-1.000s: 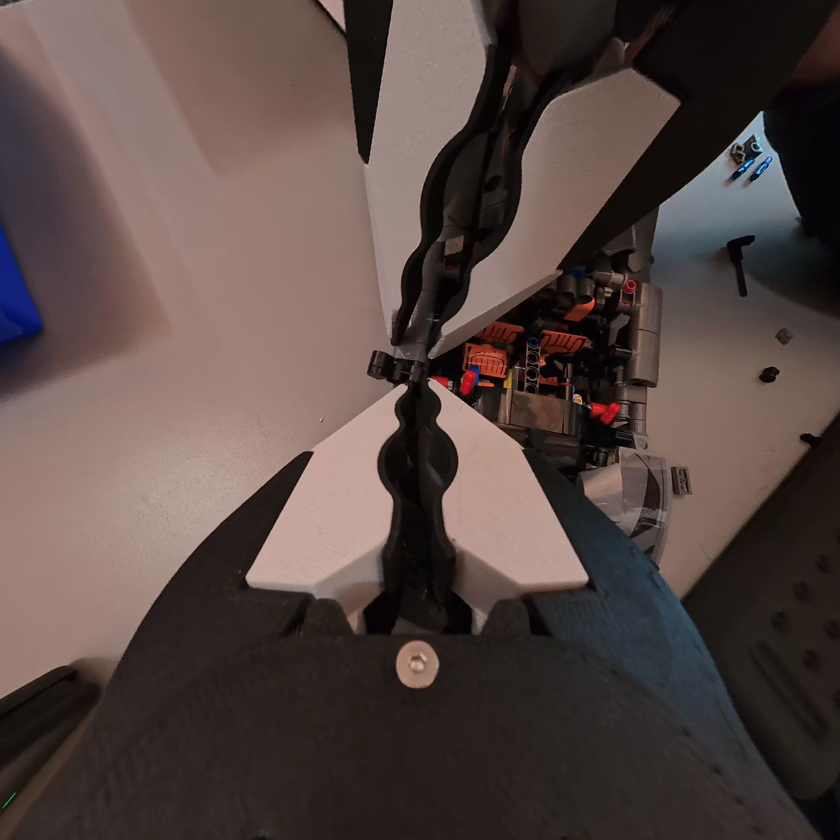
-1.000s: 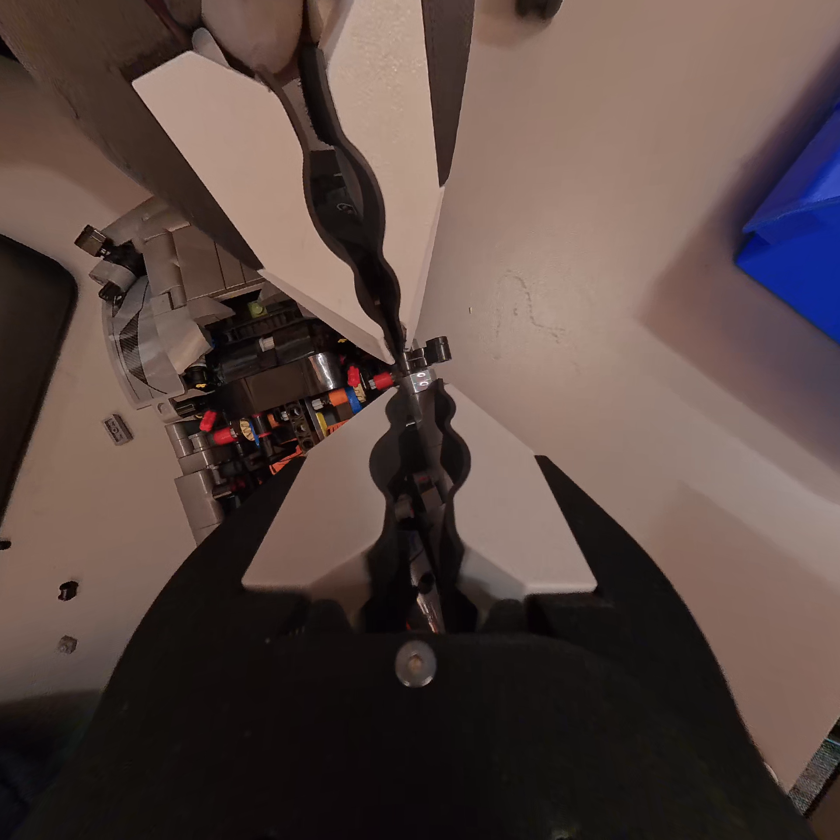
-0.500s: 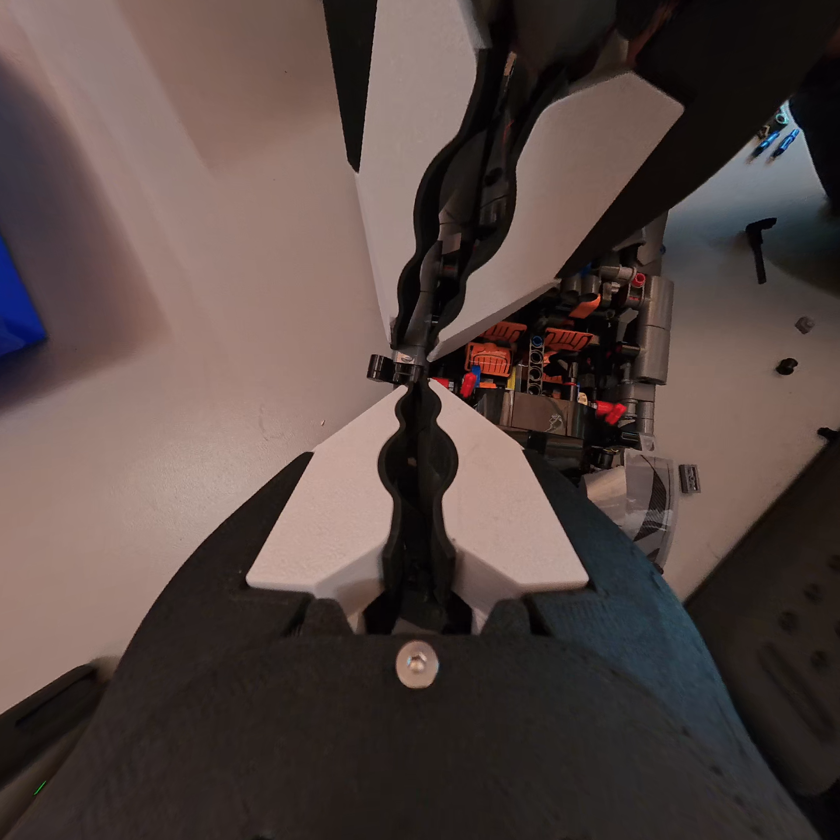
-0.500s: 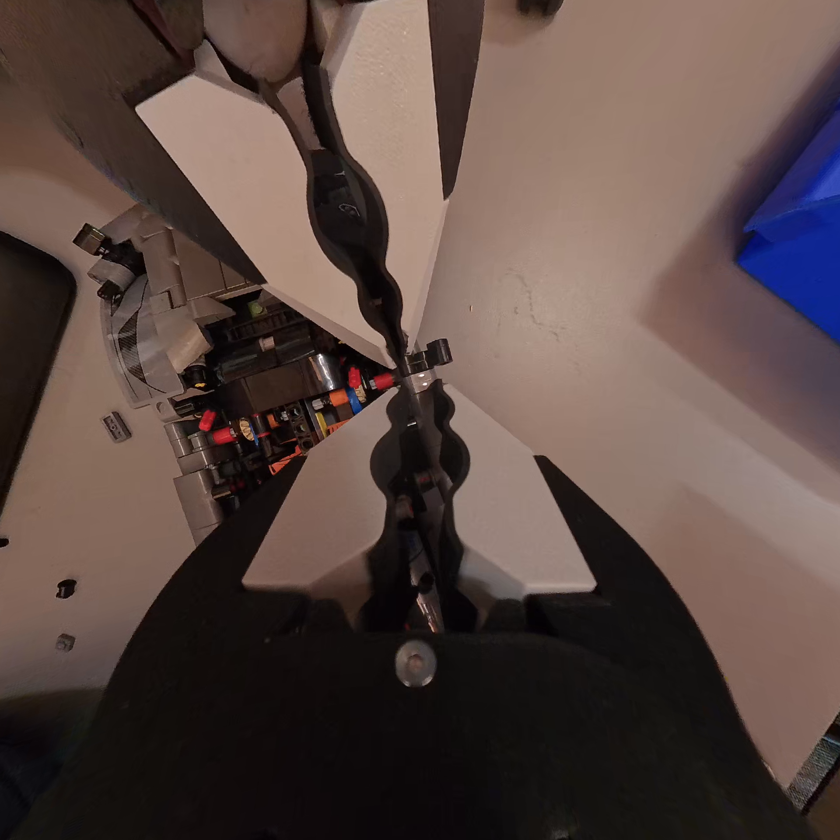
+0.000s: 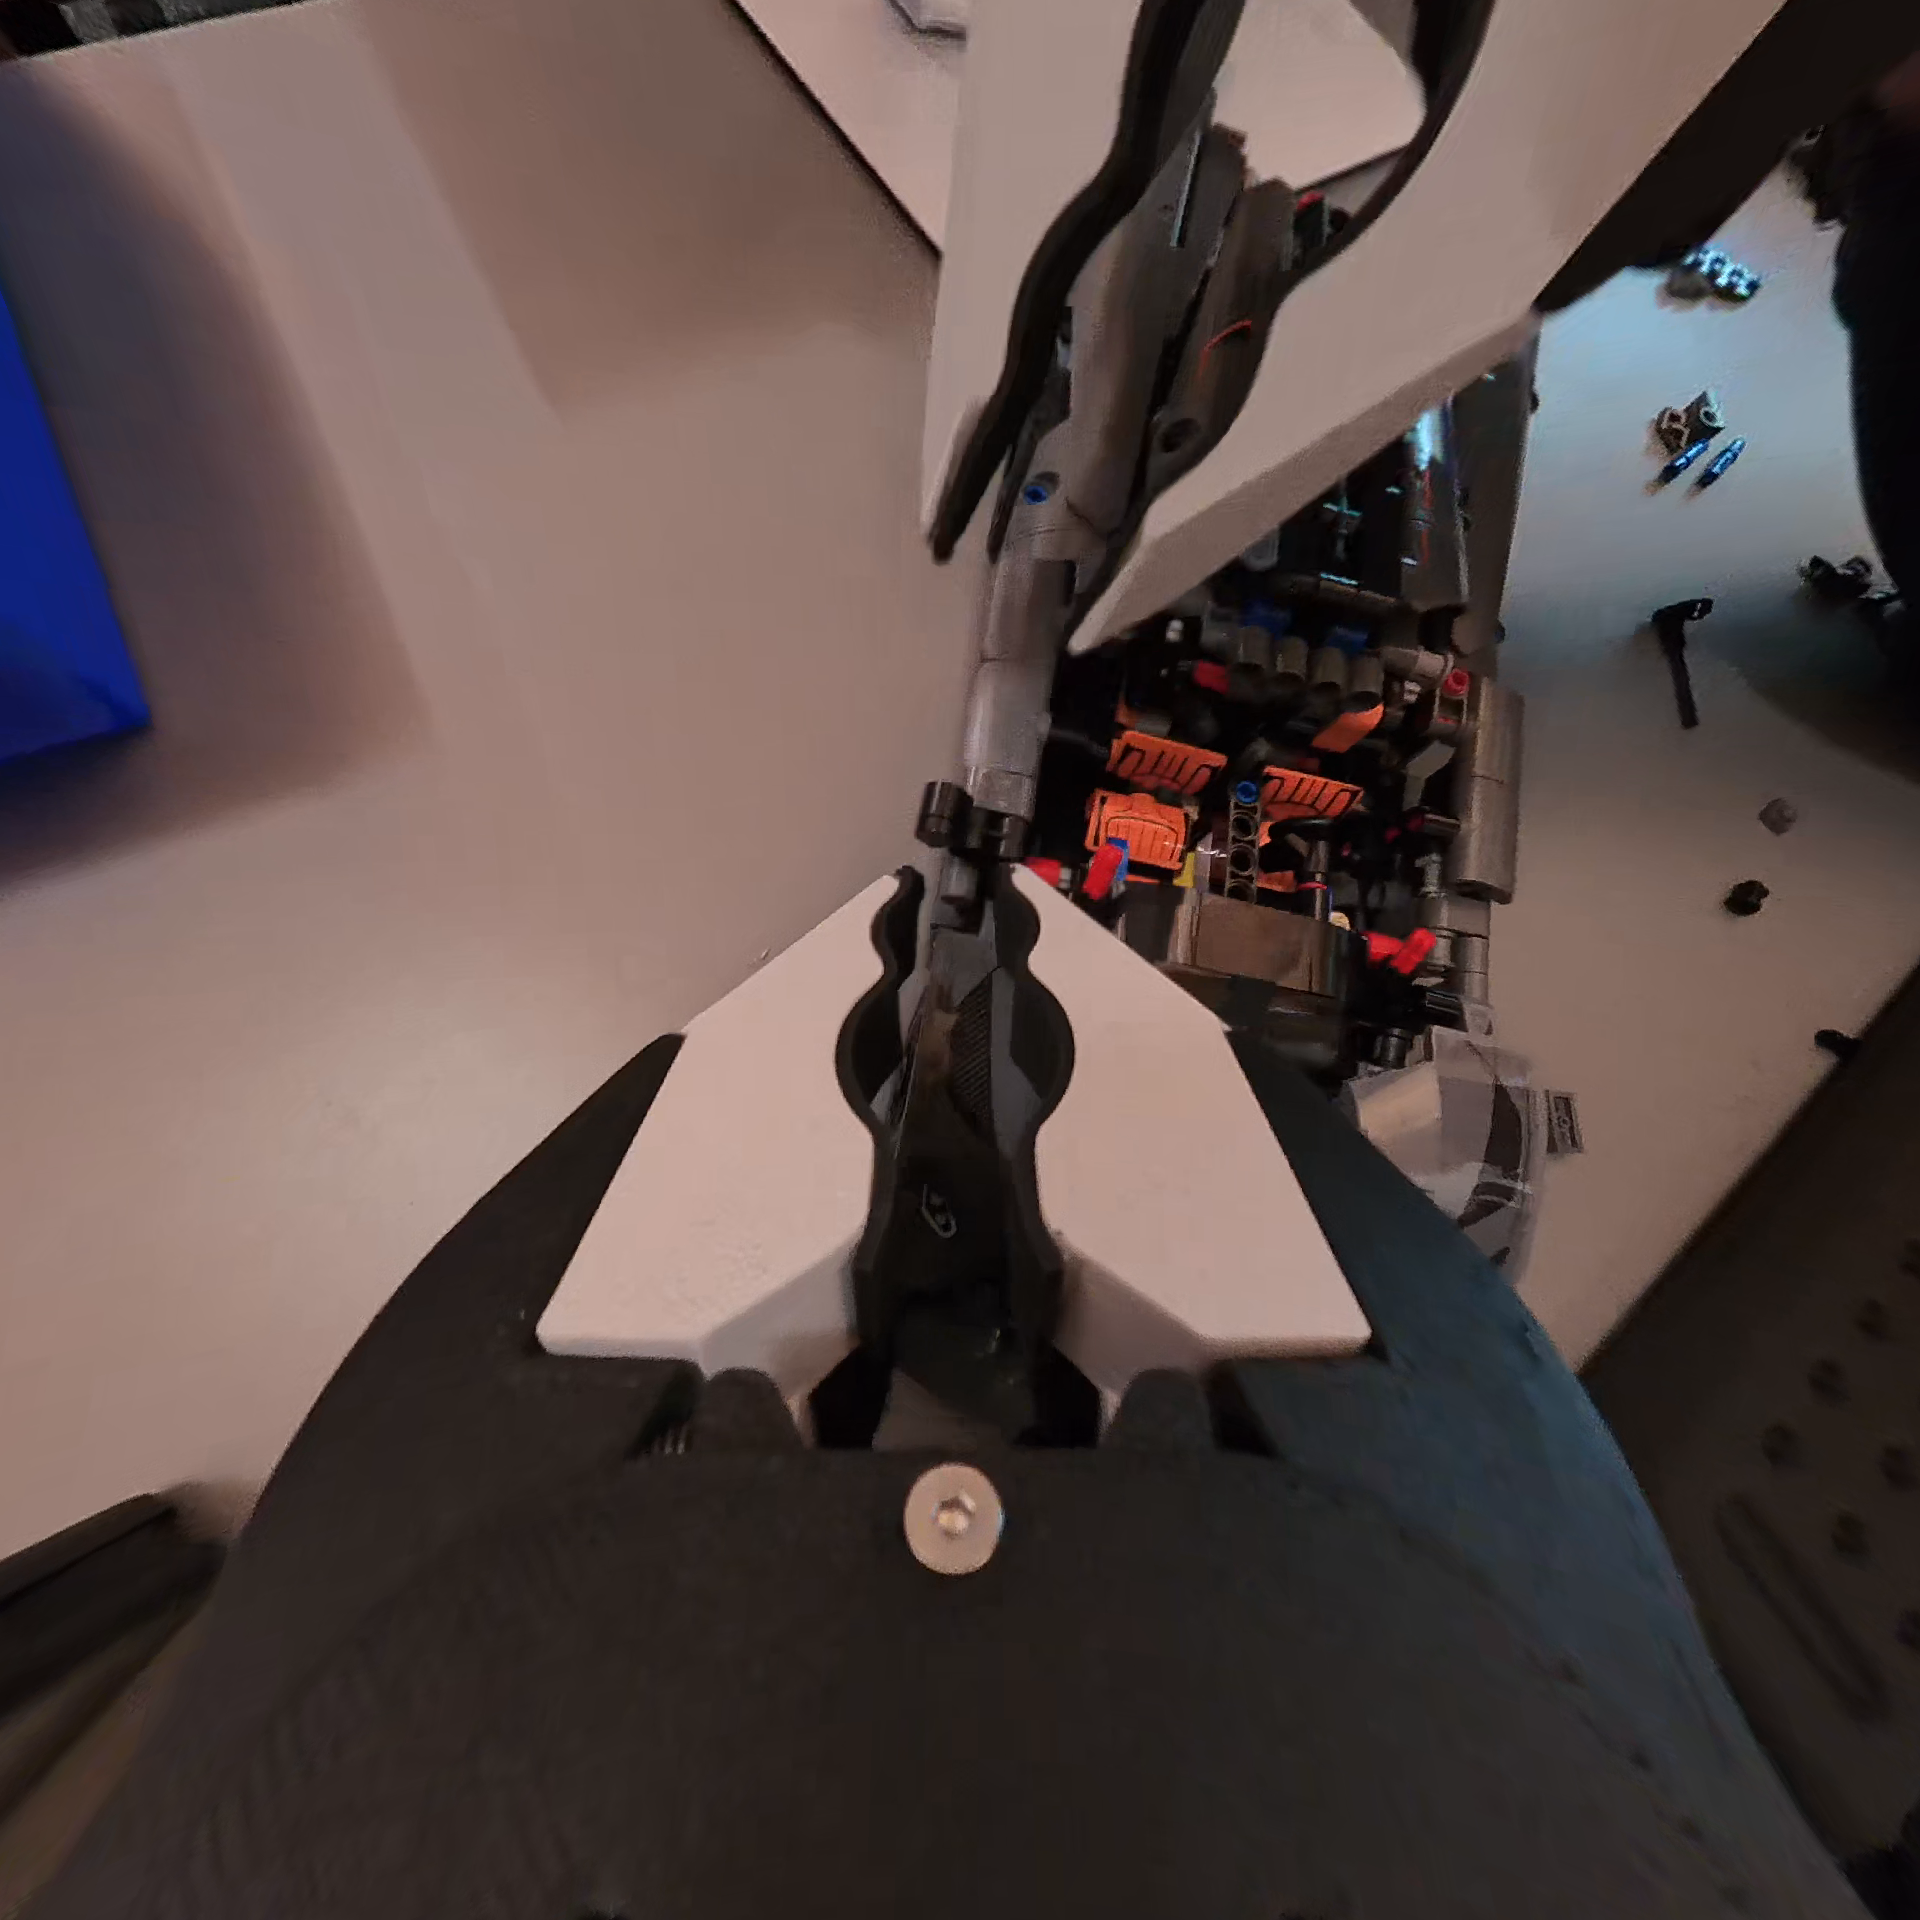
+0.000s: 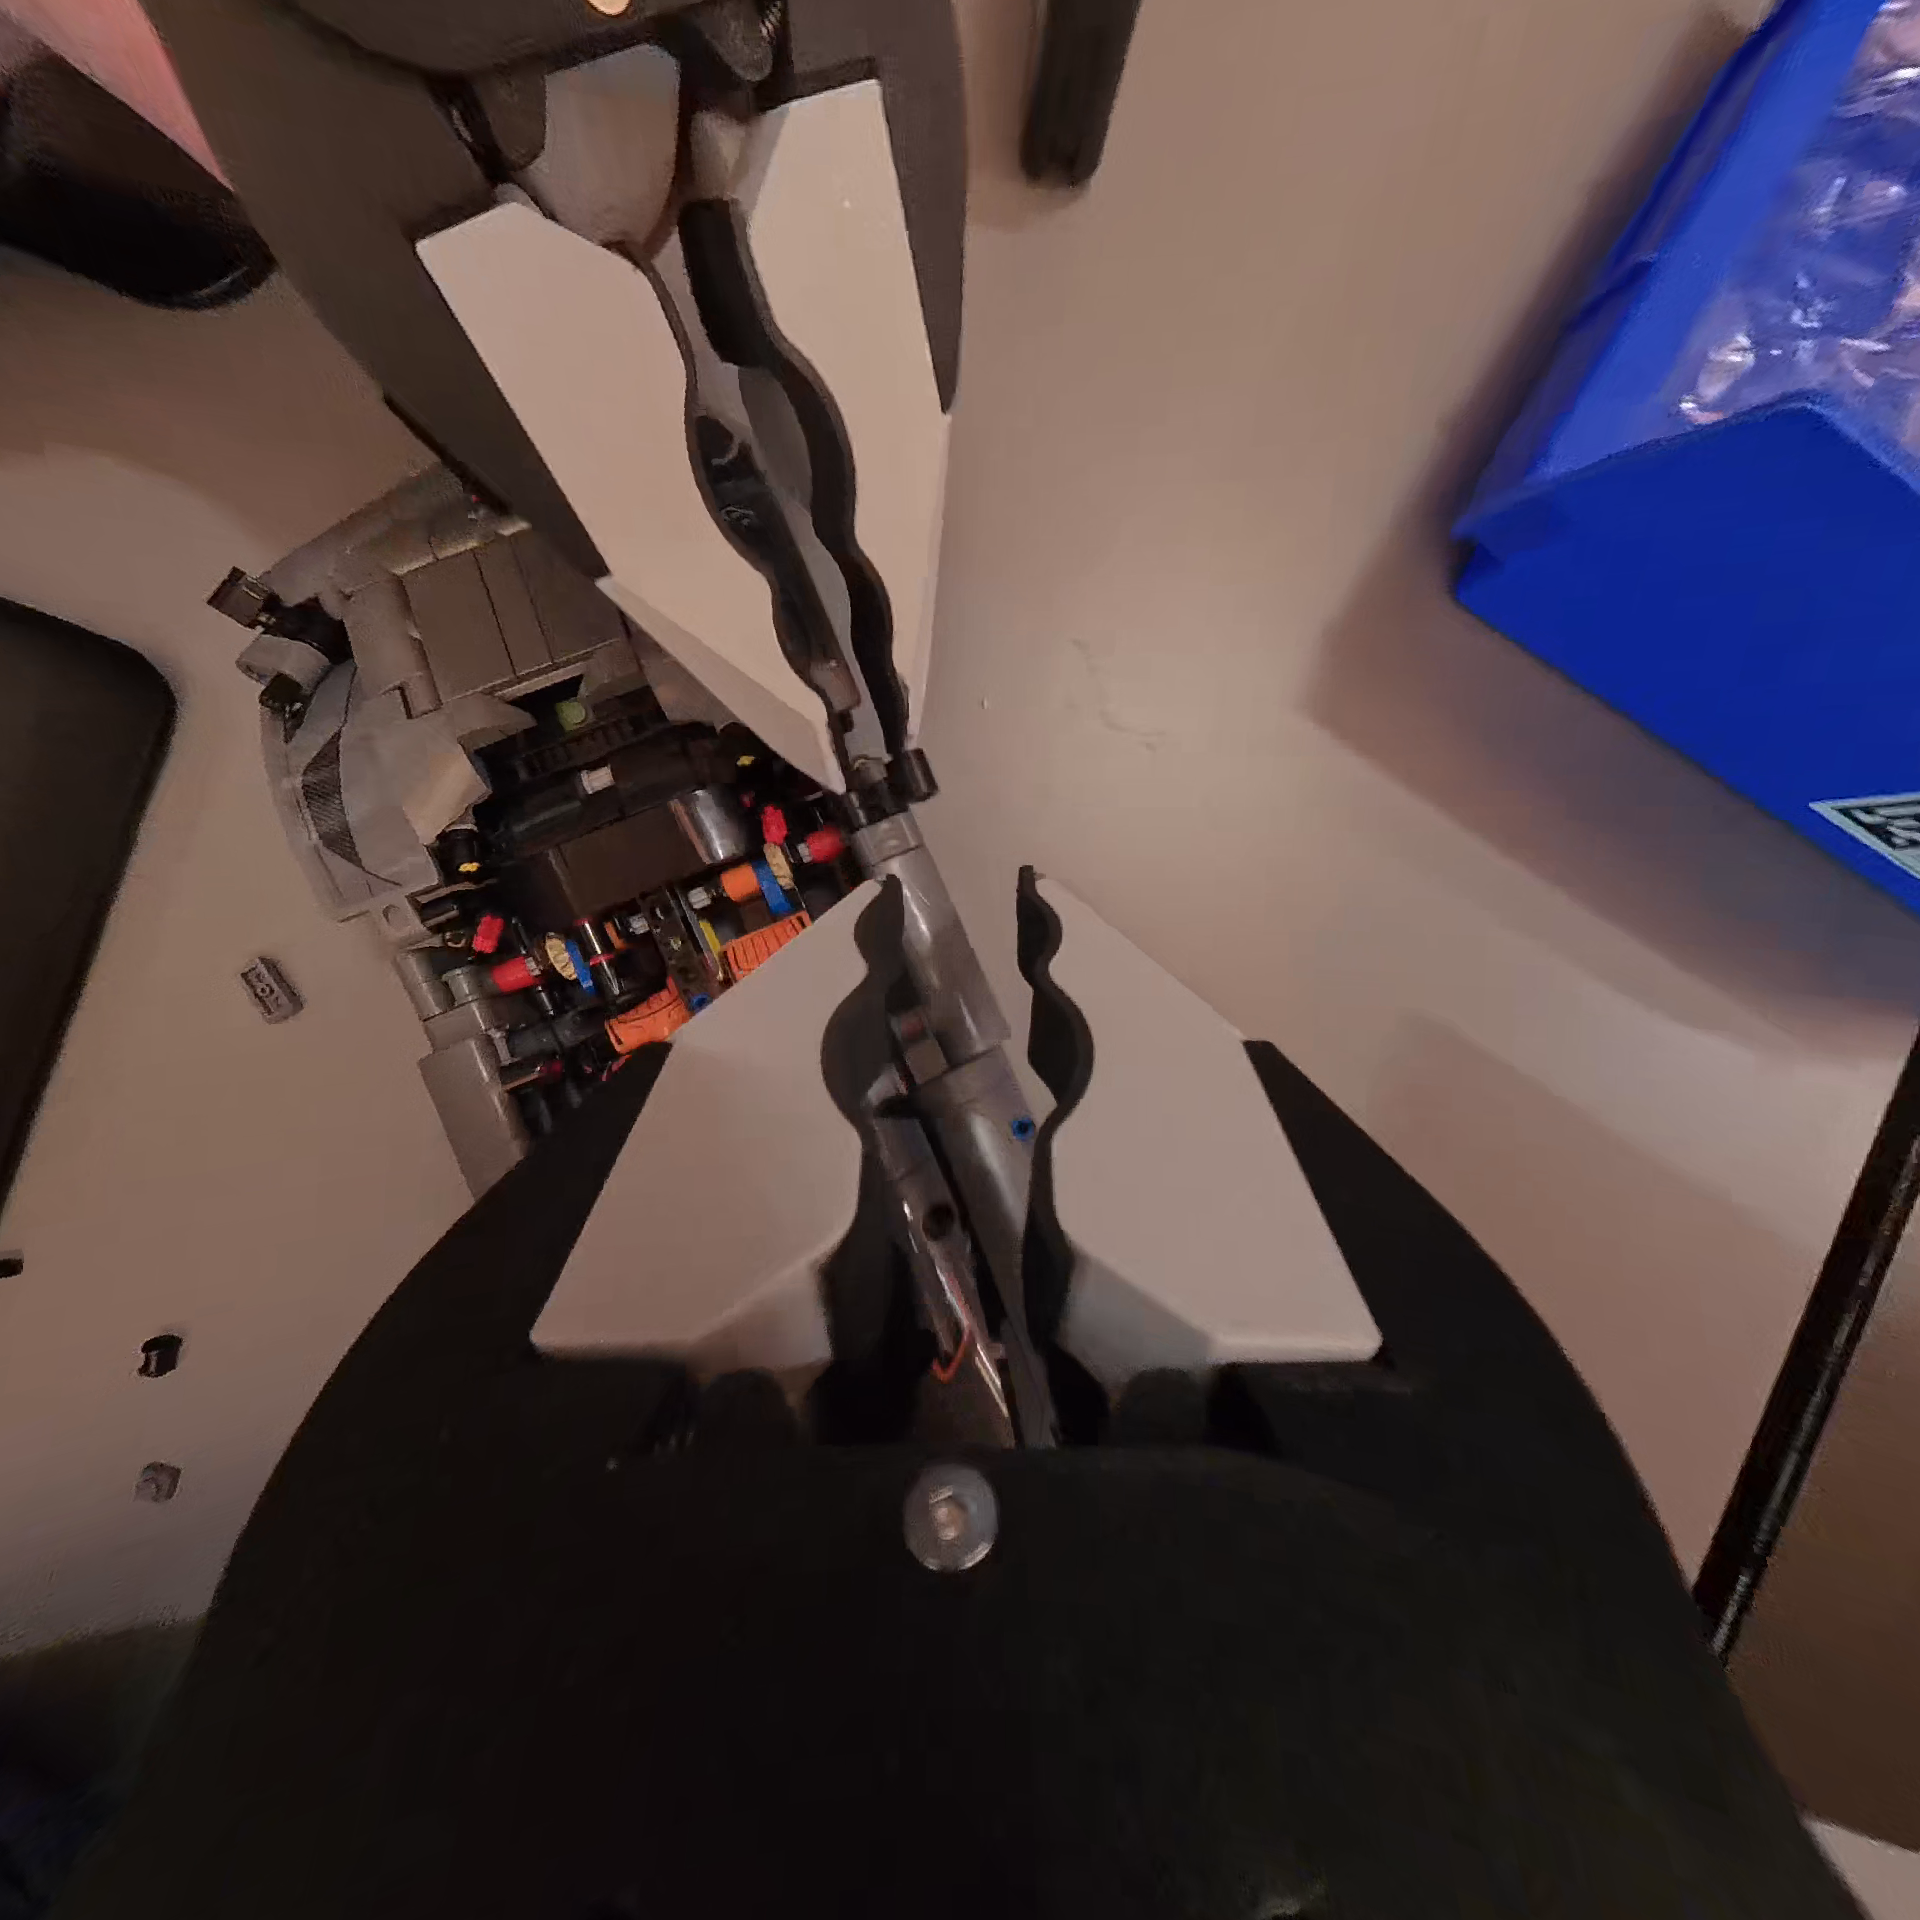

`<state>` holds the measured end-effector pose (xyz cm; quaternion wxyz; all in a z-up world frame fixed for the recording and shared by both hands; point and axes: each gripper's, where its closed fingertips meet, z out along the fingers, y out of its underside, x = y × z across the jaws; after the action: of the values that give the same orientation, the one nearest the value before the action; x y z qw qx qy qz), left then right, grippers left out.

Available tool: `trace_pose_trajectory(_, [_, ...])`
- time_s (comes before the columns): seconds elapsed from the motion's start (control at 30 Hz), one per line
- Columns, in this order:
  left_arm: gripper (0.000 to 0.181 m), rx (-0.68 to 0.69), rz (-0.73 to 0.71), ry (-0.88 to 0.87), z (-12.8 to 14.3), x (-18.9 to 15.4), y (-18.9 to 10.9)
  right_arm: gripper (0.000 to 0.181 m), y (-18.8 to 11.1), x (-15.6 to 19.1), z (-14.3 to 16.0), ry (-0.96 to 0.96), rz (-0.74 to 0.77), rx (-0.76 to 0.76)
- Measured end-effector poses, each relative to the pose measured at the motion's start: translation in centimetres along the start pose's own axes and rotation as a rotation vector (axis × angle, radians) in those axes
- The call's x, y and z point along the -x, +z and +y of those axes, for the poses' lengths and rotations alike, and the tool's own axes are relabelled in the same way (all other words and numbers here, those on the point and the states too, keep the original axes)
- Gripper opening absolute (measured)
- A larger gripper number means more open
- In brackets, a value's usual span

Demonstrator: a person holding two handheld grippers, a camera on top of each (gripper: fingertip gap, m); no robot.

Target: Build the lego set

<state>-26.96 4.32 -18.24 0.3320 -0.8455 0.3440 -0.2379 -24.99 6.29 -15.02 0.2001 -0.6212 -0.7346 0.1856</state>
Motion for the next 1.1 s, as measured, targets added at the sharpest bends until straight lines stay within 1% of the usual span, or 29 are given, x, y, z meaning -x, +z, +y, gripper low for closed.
trace_pose_trajectory(0.1, [0.015, -0.009, 0.033, -0.023, 0.1, -0.1, 0.0, 0.023, -0.5, -0.6, 0.7, 0.032, 0.003, 0.002])
trace_pose_trajectory(0.17, [0.015, -0.019, 0.049, -0.03, 0.0, -0.1, 0.1, 0.027, -0.1, -0.8, 1.7, 0.054, -0.006, 0.04])
trace_pose_trajectory(0.27, [0.018, -0.031, 0.063, -0.036, -0.2, -0.1, 0.1, 0.025, 0.8, -0.4, 2.5, 0.059, -0.048, 0.076])
trace_pose_trajectory(0.37, [0.023, -0.031, 0.07, -0.034, -0.3, -0.2, 0.0, 0.023, 1.3, -0.2, 2.8, 0.056, -0.051, 0.101])
trace_pose_trajectory(0.47, [0.03, -0.048, 0.06, -0.022, -0.8, 0.0, -0.4, 0.023, 0.5, -0.6, 2.3, 0.075, -0.035, 0.067])
trace_pose_trajectory(0.53, [0.032, -0.077, 0.056, 0.001, -1.8, -0.1, -0.7, 0.024, -0.4, -1.1, 2.8, 0.088, -0.013, 0.069])
trace_pose_trajectory(0.6, [0.035, -0.051, 0.052, 0.06, -2.4, -0.4, -0.3, 0.024, -1.3, -1.6, 3.5, 0.108, 0.005, 0.07])
trace_pose_trajectory(0.67, [0.034, -0.005, 0.058, 0.118, -2.8, -0.8, 0.6, 0.025, -1.8, -1.9, 4.3, 0.125, 0.009, 0.082])
trace_pose_trajectory(0.77, [0.035, 0.086, 0.069, 0.157, -2.7, -0.8, 2.4, 0.025, -2.0, -1.8, 5.1, 0.133, -0.005, 0.103])
trace_pose_trajectory(0.9, [0.029, 0.158, 0.136, 0.155, -2.4, -1.3, 3.9, 0.025, -1.7, -1.1, 5.6, 0.127, -0.042, 0.131])
trace_pose_trajectory(0.93, [0.024, 0.158, 0.165, 0.154, -2.4, -1.6, 4.0, 0.024, -1.5, -1.1, 5.7, 0.127, -0.045, 0.139])
trace_pose_trajectory(1.0, [0.016, 0.16, 0.159, 0.161, -2.4, -1.4, 4.1, 0.022, -1.2, -1.0, 5.8, 0.13, -0.054, 0.143])
trace_pose_trajectory(1.1, [0.015, 0.139, 0.16, 0.178, -2.5, -1.5, 4.0, 0.021, -1.1, -1.1, 5.9, 0.136, -0.063, 0.138])
